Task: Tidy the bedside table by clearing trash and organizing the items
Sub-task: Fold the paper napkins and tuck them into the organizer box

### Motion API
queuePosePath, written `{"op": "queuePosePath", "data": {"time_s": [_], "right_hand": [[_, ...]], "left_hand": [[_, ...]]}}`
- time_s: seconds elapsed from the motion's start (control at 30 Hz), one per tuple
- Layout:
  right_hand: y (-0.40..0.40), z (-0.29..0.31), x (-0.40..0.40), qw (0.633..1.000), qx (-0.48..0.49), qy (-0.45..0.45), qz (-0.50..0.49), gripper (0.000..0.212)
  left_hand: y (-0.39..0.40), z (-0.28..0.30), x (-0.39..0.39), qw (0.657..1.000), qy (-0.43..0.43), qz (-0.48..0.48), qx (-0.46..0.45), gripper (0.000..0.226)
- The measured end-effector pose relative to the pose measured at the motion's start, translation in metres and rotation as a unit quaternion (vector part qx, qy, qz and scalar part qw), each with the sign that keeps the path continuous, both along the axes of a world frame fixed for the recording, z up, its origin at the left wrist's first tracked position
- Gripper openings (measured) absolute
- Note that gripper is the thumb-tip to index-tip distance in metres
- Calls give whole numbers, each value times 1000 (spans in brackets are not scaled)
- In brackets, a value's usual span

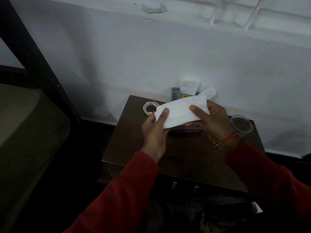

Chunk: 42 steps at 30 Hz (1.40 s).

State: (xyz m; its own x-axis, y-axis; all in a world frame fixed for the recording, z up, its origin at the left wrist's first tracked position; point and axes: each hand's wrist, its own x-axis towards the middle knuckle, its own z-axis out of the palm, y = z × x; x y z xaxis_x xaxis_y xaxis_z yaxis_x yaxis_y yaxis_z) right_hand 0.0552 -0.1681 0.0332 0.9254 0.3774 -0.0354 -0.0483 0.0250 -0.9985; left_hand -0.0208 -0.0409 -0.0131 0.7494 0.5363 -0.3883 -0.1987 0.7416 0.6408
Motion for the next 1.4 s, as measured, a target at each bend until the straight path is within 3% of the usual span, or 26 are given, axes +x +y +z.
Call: {"op": "queuePosePath", "data": {"time_s": [0.13, 0.23, 0.37, 0.47, 0.6, 0.97, 1.17, 1.27, 1.4], "right_hand": [[2, 15, 18, 999, -33, -37, -13, 9], [8, 31, 46, 987, -95, -119, -52, 11], [25, 36, 86, 932, -237, -259, -94, 26], [40, 30, 101, 915, -284, -271, -90, 36], [47, 18, 108, 872, -360, -314, -105, 25], [55, 14, 123, 859, -428, -273, -65, 45], [81, 15, 122, 874, -430, -228, -9, 24], [96, 12, 116, 869, -447, -212, -3, 42], [104, 5, 111, 881, -446, -157, 6, 43]], "left_hand": [[2, -1, 0, 1000, 18, -7, -19, 17], [3, -3, -3, 998, 51, -14, -30, 29], [4, -4, -5, 996, 77, -38, -19, 30], [5, -3, -5, 994, 92, -61, -11, 21], [6, 0, -6, 990, 105, -90, -10, 21], [2, 9, -7, 985, 124, -121, -6, 26], [1, 10, -8, 982, 133, -137, -2, 23], [1, 10, -8, 981, 132, -140, 0, 22], [2, 10, -9, 982, 126, -142, 3, 22]]}}
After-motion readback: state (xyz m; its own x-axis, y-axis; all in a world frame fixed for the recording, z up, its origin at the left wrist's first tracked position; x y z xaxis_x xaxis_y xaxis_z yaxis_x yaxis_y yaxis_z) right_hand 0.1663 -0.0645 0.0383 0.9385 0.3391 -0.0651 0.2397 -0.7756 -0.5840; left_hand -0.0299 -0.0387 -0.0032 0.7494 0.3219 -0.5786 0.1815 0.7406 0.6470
